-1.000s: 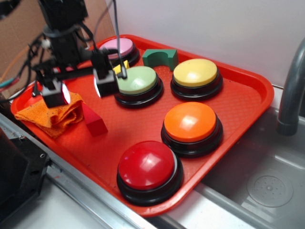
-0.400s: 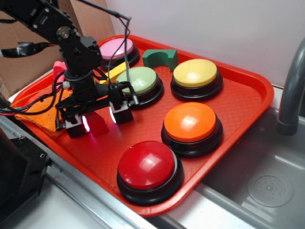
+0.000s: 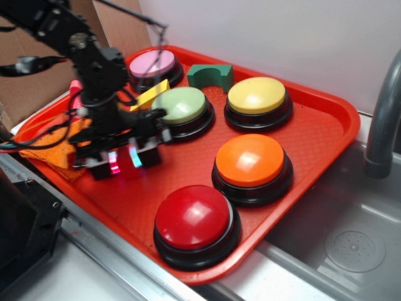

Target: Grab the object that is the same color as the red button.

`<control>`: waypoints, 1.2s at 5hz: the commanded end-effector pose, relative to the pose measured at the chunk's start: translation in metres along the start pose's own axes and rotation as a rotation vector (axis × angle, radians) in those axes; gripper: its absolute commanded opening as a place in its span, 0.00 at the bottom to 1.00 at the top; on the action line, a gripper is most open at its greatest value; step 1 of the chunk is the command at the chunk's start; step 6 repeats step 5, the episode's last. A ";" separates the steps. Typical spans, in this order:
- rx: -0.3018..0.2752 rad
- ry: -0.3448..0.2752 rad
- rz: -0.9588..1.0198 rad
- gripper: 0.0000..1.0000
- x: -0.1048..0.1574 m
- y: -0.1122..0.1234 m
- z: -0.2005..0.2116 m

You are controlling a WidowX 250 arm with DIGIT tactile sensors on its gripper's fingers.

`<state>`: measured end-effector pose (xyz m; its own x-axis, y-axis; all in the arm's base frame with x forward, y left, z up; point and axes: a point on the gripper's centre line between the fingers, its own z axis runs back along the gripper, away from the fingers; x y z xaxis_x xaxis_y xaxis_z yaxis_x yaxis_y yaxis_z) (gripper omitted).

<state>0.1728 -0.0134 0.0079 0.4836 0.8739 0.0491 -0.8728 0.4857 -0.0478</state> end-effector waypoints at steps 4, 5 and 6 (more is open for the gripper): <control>-0.075 -0.013 -0.782 0.00 0.018 -0.003 0.170; -0.050 0.045 -0.858 0.00 0.016 0.002 0.174; -0.050 0.045 -0.858 0.00 0.016 0.002 0.174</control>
